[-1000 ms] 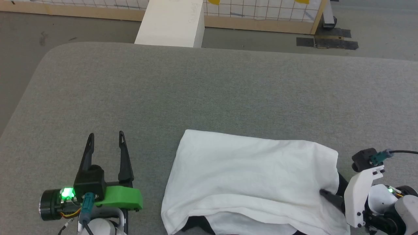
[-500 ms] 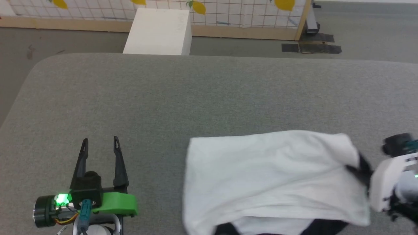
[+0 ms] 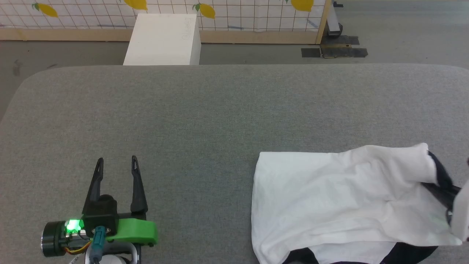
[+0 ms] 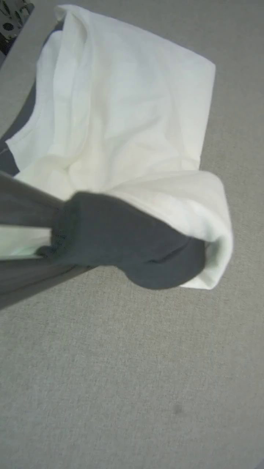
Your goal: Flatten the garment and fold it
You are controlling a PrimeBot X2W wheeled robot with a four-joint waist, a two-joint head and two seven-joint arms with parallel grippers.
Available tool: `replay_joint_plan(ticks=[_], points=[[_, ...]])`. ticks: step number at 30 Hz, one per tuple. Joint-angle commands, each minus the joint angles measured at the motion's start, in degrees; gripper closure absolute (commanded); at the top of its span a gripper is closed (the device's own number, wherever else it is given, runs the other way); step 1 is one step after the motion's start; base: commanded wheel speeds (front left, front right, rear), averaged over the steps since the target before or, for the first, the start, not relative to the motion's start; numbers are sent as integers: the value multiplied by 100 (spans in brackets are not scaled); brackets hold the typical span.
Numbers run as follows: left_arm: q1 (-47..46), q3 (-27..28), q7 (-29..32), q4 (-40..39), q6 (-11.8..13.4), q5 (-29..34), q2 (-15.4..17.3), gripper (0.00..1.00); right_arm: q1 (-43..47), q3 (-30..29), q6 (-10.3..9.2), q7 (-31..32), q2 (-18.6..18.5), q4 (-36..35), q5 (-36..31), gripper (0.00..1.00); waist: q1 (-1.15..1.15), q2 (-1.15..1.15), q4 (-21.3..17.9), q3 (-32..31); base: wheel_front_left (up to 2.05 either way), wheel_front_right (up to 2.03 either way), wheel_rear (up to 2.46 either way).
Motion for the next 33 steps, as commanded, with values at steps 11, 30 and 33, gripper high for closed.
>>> replay_joint_plan(ticks=[11, 30, 33], points=[[-10, -9, -28, 40, -145, 59, -210, 0, -461, 962, -9, 720, 574, -1896, -390, 100, 0, 0, 211, 149, 0, 0, 0], [-332, 94, -28, 192, -268, 70, -423, 0, -2434, 3544, -9, 226, 2211, 1869, -1215, 100, 0, 0, 487, 470, 0, 0, 0], [-291, 170, -28, 237, -280, 72, -418, 0, -2533, 3795, -9, -104, 2220, 2002, -1087, 50, 0, 0, 411, 373, 0, 0, 0]])
